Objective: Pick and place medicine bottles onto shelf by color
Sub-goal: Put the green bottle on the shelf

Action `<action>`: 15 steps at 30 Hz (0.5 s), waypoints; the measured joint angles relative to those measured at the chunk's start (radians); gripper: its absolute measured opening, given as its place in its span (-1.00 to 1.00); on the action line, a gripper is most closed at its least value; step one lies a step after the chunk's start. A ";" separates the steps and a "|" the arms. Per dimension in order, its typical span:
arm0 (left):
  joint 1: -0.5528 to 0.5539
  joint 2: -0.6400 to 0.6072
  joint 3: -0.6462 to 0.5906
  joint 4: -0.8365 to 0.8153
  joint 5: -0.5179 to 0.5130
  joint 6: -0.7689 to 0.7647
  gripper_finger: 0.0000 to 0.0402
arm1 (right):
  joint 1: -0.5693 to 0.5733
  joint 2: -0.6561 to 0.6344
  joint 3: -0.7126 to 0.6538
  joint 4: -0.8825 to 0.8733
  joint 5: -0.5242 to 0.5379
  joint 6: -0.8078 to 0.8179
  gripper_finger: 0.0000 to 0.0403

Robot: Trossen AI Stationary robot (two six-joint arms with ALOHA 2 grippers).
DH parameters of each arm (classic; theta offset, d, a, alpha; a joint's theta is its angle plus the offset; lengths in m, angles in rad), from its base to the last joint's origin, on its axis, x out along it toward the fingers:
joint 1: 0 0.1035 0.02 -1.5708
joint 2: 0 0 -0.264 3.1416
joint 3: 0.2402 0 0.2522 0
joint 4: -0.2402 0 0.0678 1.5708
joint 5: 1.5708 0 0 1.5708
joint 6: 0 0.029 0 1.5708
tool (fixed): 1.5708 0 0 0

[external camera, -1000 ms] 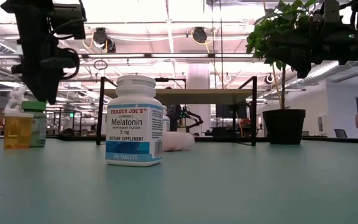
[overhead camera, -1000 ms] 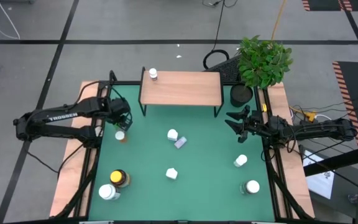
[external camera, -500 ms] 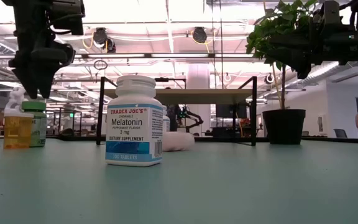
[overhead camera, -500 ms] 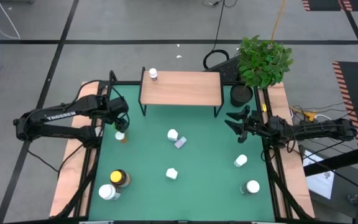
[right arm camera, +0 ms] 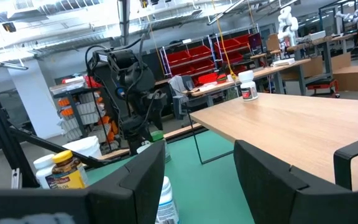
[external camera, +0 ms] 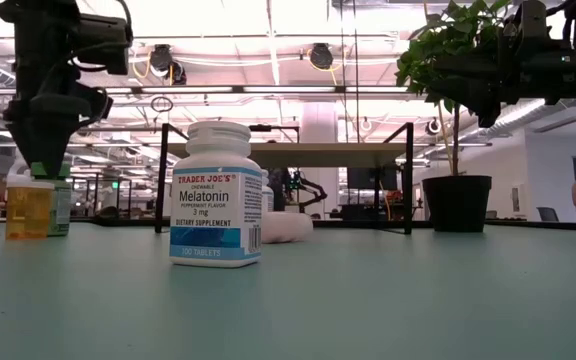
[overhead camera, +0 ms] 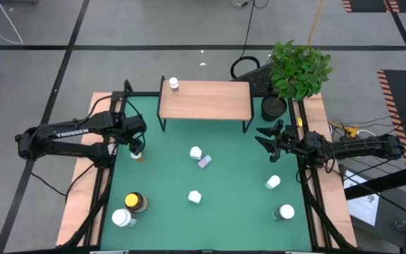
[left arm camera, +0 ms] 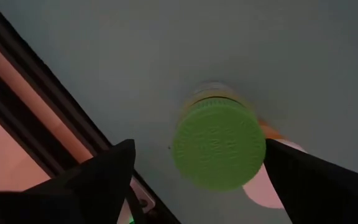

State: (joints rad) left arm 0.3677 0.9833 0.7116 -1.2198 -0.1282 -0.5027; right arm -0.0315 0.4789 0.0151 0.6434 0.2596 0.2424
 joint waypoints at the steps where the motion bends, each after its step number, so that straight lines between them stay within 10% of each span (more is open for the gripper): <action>1: -0.003 0.000 0.000 0.001 0.000 0.003 0.75 | 0.000 0.000 0.000 0.000 0.000 0.000 -0.07; 15: -0.021 0.000 0.000 0.048 0.014 0.020 0.75 | 0.000 0.003 0.000 -0.010 0.000 -0.016 -0.07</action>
State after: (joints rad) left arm 0.3470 0.9833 0.7113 -1.1717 -0.1139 -0.4828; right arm -0.0315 0.4817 0.0154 0.6338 0.2592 0.2267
